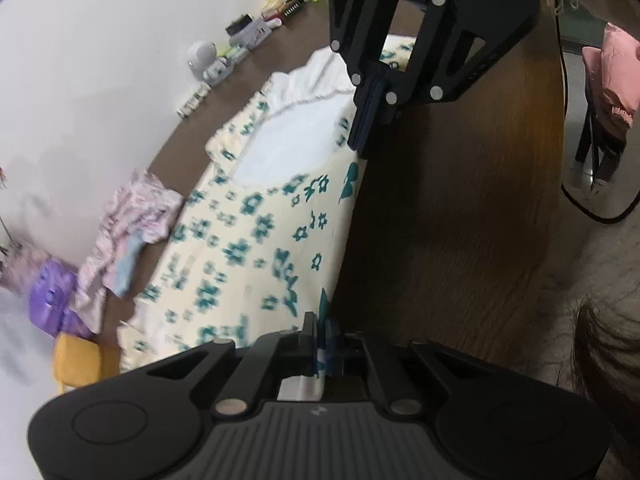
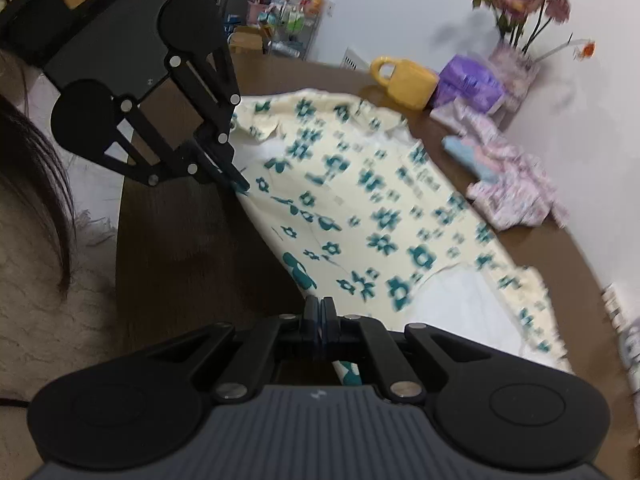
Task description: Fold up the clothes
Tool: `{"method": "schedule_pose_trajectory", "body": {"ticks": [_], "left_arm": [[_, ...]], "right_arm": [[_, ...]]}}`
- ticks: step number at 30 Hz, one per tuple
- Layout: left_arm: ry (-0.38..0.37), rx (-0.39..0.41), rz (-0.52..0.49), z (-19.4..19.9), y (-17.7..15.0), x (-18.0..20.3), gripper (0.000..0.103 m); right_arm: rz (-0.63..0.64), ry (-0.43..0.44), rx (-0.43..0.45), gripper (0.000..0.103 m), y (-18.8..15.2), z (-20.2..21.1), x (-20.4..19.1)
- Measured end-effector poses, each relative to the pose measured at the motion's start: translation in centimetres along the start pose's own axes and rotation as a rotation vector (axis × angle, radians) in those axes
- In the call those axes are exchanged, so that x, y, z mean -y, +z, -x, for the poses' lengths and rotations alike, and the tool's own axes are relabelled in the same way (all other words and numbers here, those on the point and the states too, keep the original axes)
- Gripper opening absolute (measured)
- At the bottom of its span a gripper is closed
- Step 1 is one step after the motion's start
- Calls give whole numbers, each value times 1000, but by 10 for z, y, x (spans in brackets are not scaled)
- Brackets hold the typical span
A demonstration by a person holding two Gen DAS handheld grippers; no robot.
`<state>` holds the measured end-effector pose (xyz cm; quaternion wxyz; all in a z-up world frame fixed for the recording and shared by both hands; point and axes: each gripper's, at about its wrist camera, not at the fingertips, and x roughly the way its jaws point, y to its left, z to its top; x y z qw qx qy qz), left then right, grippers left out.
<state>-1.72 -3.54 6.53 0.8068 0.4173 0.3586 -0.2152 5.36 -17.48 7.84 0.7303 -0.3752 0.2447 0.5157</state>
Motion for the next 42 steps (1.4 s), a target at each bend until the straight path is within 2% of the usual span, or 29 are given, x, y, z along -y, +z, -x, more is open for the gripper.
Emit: {"method": "schedule_pose_trajectory", "body": {"ticks": [4,9,11,14,16,21,24,26,28,29,30,32,37,40,42], "left_arm": [[-21,9,29,14,6,-15,2],[-148,-50,-38,-1,-3,9,2],[-138,-48,-50,0,-1,7,2],[-69,-14,-19,10,6,-11,2],[-84,-13,-9,10,4,-15,2],[-230,-87,-54,-9,-6,15,2],[-252,-74,11,-11,-6,5,16],[-255,-46,78,-4,-8,-4,39],[-256,-13,170,4,-10,-17,52],[-258,3,222,8,-11,-26,57],[-260,20,275,12,-13,-35,60],[-233,42,376,16,-15,-55,70],[-82,46,576,15,-30,-111,75],[-16,42,646,10,-36,-151,76],[-4,41,653,-1,-35,-176,77]], "right_arm": [[-19,46,5,1,4,10,2],[-25,141,-51,1,-5,0,-6],[-17,139,-53,1,-4,1,-5],[-12,85,-12,1,5,13,5],[-15,110,-21,1,4,10,5],[6,223,-134,1,-16,-22,-16],[-26,233,-145,4,-18,-23,-13],[-87,235,-125,7,-16,-17,-1],[-176,235,-85,22,-12,-9,19],[-223,219,-61,36,-10,-5,31],[-272,194,-35,44,-8,-1,43],[-363,141,9,44,-6,5,67],[-451,-29,-19,44,9,-12,122],[-413,-89,-62,44,24,-32,145],[-362,-107,-105,44,34,-49,155]]}}
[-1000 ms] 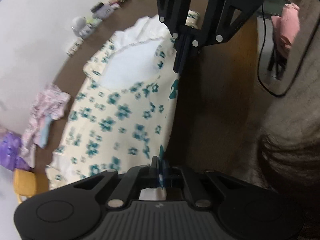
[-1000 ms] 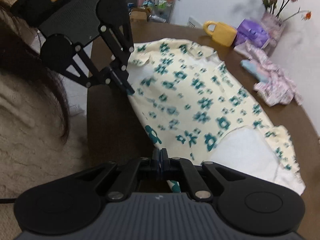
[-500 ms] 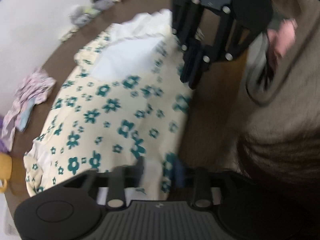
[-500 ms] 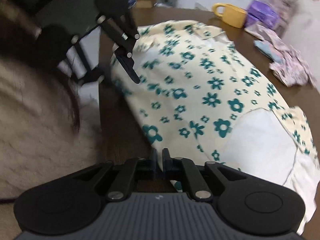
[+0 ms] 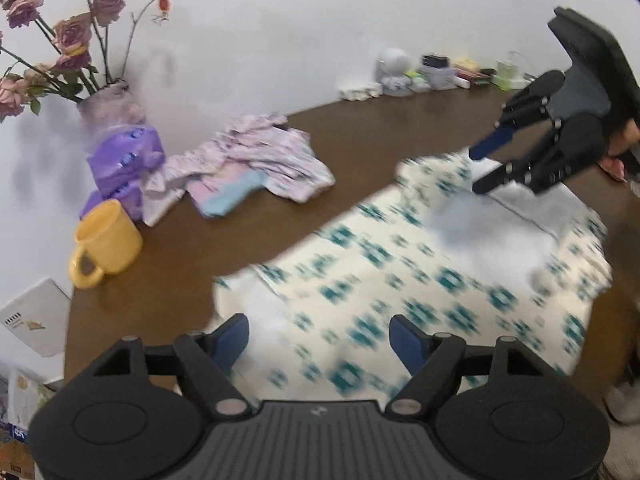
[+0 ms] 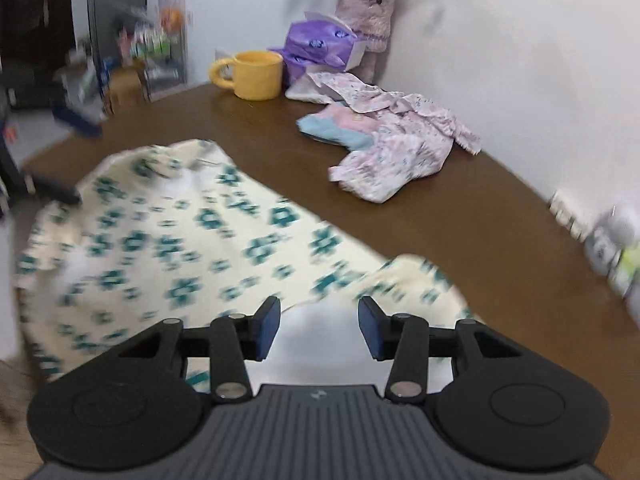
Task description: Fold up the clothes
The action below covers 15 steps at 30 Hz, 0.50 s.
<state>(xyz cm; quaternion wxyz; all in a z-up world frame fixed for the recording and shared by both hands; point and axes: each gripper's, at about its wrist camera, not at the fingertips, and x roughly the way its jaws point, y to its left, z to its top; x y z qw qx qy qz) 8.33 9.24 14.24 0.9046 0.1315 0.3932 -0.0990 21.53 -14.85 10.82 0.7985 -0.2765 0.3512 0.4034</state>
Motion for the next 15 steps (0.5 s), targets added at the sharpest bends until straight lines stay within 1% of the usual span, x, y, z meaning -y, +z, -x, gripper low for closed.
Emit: {"method": "schedule_pose_trajectory", "body": {"ticks": [2,5,7,9,11,12,15], "left_arm": [[-12,-22,-17,-16,15,-15,78],[-3,-60,-75,-51,36,-29,77],[-17,-86,-121,-76,45,-36,76],[-39,-120,-141,-100,51,-42,76],[-74,-157,-147,-121,54,-48,70],[-92,-173,-148,-131,55,-52,69],[-150,-210,-155,-152,57,-58,63]], "right_arm": [[60,-12,-37,43,13,-22,2],[143,-9,-85,42,30,-58,5],[175,24,-106,41,39,-79,8],[207,60,-131,41,45,-99,11],[215,113,-152,41,50,-115,17],[216,140,-161,41,51,-121,21],[220,203,-186,40,55,-136,32]]}}
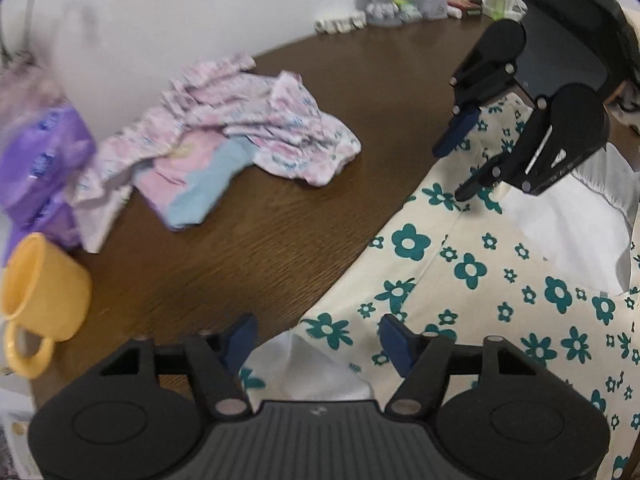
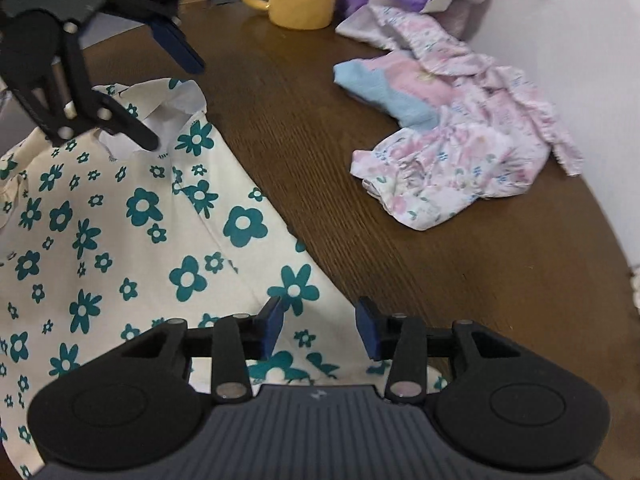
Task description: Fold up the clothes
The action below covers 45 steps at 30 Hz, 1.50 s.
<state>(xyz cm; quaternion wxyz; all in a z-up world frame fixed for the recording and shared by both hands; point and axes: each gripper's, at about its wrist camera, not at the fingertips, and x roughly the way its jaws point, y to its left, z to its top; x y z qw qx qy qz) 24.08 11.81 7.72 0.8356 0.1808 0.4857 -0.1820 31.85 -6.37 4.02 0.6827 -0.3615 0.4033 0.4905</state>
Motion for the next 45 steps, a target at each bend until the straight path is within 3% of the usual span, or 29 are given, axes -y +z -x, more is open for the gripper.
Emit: {"method": "schedule_pose_trajectory", "body": {"ticks": [4,8,12,14,15,17,19,21,24,27,30,33,36,37,38,39,42,44,45], "left_arm": [[-62,-37,-18,-18,7,-11,50],[-102,-58,-43,-25,12,-17,48],[-126,-113,-103,-38,13,-12,38],[-150,-107,-114,-40,15,-11,27],[-128,-106,-124,-40,15,-8,25],[-83,-103,-143,-40,17,0,6],[-26,-98,-179,-39,17,9,2],[57,-79,-244,-37,18,21,1],[165,-22,-266,-29,24,28,0],[242,55,-283,-21,32,30,0],[293,71,-298,-30,37,32,0],[318,51,-291,-51,39,34,5],[313,55,-202,-51,37,25,18],[304,76,-163,-45,35,20,29],[295,97,-124,-38,33,15,41],[285,118,-85,-31,30,10,46],[241,201,56,-4,20,-5,58],[204,273,175,21,9,-17,81],[194,309,222,30,4,-22,85]], "right_arm": [[1,45,-20,40,3,-11,16],[-8,101,-23,35,4,-16,24],[-9,147,-32,19,6,-17,27],[8,157,-36,11,6,-17,23],[21,151,-35,7,7,-16,20],[58,111,-29,4,7,-15,10],[103,53,-8,3,6,-10,-1],[127,0,19,3,5,-2,-7],[127,-71,69,3,7,14,-8],[113,-134,106,3,7,27,-6],[98,-187,95,3,6,20,0],[62,-221,76,3,6,0,5],[8,-231,71,9,4,-10,8],[-19,-238,78,11,3,-9,10],[-50,-242,92,20,1,-5,13],[-88,-241,114,30,-1,1,18],[-225,-207,191,37,-12,27,33],[-319,-178,242,46,-21,44,41],[-362,-164,264,48,-26,52,43]]}}
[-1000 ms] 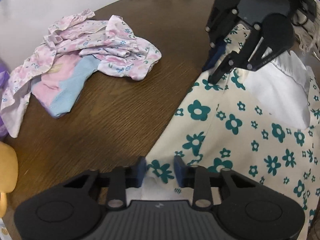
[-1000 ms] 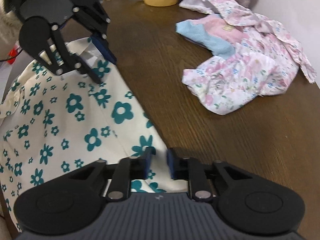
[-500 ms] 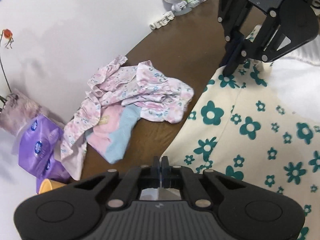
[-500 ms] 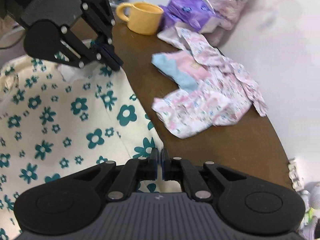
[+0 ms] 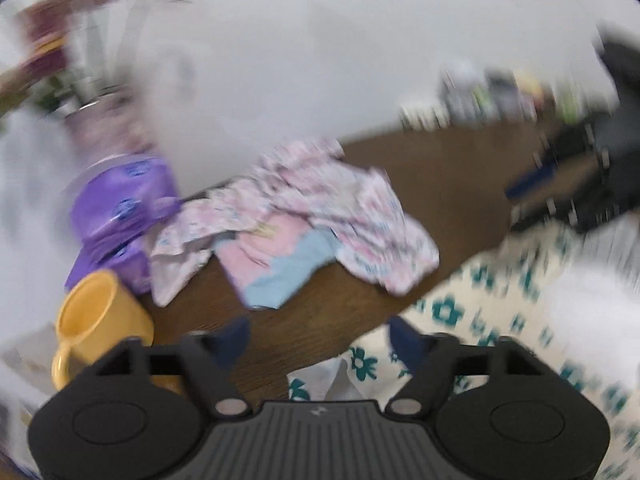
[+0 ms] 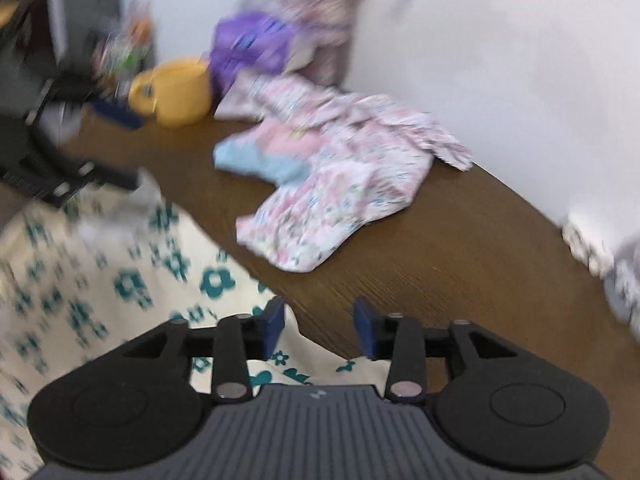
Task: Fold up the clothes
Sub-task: 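Open both grippers and lift them off the folded edge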
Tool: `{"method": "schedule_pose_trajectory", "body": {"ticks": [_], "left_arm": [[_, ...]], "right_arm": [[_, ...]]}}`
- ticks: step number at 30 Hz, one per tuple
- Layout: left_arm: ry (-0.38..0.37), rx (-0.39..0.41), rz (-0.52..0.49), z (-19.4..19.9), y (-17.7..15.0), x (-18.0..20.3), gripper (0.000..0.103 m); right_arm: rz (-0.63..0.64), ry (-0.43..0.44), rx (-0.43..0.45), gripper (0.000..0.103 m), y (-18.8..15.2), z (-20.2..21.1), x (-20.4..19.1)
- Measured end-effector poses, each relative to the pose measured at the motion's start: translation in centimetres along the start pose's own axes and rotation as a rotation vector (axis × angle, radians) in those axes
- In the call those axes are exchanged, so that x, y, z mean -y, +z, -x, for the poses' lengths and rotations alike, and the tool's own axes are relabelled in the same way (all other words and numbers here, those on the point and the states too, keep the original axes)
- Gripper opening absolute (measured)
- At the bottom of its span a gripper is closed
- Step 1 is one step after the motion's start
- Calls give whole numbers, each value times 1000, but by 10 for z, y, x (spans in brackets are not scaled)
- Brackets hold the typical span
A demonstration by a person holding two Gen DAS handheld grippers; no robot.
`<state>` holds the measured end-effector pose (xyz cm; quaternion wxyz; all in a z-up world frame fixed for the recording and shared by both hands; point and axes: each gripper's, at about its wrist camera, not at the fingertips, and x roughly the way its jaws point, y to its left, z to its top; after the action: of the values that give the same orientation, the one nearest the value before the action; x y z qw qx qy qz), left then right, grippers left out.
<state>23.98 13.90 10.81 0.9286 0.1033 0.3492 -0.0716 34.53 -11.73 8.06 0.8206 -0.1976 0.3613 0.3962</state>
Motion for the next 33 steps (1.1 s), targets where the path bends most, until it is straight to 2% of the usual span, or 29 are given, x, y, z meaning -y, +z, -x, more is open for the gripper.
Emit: {"method": "schedule_pose_trajectory", "body": {"ticks": [2,4,6,9,13,16,20,22,24,27,29,33], "left_arm": [[-7,36,77,16,-7,-10,89],[-11,53,145,30,-16,-19,90],[-16,55,176,38,-29,-22,90],[20,29,184,38,-49,-23,90],[38,-27,256,30,-74,-31,90],[42,-29,320,30,-88,-36,90],[57,-8,400,34,-104,-42,90],[60,23,435,42,-110,-42,90],[58,51,461,49,-114,-41,91],[60,84,478,60,-117,-33,91],[70,103,477,67,-118,-23,91],[139,117,460,81,-120,3,93]], "right_arm": [[-66,10,12,49,-6,10,8],[-92,-16,-2,49,-15,12,12],[-82,-82,-26,48,-25,7,12],[-89,-137,-64,47,-39,-6,17],[-107,-141,-83,41,-50,-21,24],[-116,-167,-111,40,-56,-30,26],[-168,-162,-84,41,-57,-22,27],[-193,-131,-35,51,-57,-6,24],[-218,-94,13,74,-57,12,17],[-246,-35,60,101,-62,35,-1],[-262,-8,58,102,-67,43,-11],[-308,32,32,103,-79,55,-29]]}}
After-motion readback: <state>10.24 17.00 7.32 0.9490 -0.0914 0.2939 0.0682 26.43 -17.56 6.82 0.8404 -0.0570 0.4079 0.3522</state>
